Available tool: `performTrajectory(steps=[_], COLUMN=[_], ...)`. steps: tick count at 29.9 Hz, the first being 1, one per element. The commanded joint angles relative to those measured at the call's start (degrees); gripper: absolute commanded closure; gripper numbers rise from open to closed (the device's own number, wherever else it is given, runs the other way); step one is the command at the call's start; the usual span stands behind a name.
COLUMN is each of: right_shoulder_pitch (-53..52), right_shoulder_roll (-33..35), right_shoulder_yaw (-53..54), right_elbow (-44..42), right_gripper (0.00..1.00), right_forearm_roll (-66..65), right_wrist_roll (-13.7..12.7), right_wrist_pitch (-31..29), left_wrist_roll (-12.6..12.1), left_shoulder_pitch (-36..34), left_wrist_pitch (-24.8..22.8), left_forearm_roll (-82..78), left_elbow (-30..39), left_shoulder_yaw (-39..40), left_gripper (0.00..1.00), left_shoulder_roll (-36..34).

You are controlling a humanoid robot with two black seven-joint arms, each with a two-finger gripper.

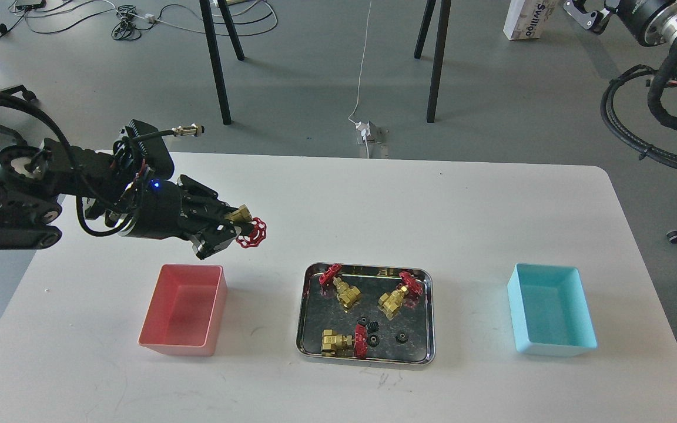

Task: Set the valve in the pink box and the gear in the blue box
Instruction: 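Lift the valve with the left gripper and carry it over the pink box, then lower the valve into the pink box and open the left gripper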

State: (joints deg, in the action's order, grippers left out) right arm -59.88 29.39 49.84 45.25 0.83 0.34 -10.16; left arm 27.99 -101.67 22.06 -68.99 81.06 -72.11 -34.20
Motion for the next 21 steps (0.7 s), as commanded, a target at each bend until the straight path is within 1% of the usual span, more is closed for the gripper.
performTrajectory(steps=[1, 5, 10, 15, 21], right_shoulder_pitch=[0.1, 0.2, 0.3, 0.3, 0.9], right_shoulder_roll=[-0.4, -0.2, 0.2, 0.3, 0.3], right_shoulder_yaw=[-0.1, -0.2, -0.7, -0.4, -0.4], right_elbow=[-0.7, -0.9, -1.0, -0.8, -0.8], right_gripper=[0.00, 0.00, 0.00, 0.00, 0.00], right_forearm_roll=[-0.1, 0.0, 0.0, 0.0, 0.0], right_wrist_roll=[0.0, -0.3, -0.6, -0.6, -0.6], right_wrist_pitch=[0.0, 0.9, 3.7, 3.9, 3.9], left_wrist_roll=[0.0, 0.0, 0.0, 0.0, 0.0], left_shoulder_pitch=[1.3, 7.0, 10.0, 13.3, 17.2], left_wrist_pitch=[0.0, 0.1, 0.2, 1.0, 1.1], left_forearm_roll=[-4.5, -5.8, -5.8, -5.8, -5.8], left_elbow=[0.8, -0.2, -1.6, -6.1, -9.2], left_shoulder_yaw=[-0.3, -0.2, -0.1, 0.3, 0.7], left_gripper=[0.80, 0.80, 0.80, 0.80, 0.80], left_shoulder_roll=[-3.6, -5.2, -5.4, -5.3, -4.6])
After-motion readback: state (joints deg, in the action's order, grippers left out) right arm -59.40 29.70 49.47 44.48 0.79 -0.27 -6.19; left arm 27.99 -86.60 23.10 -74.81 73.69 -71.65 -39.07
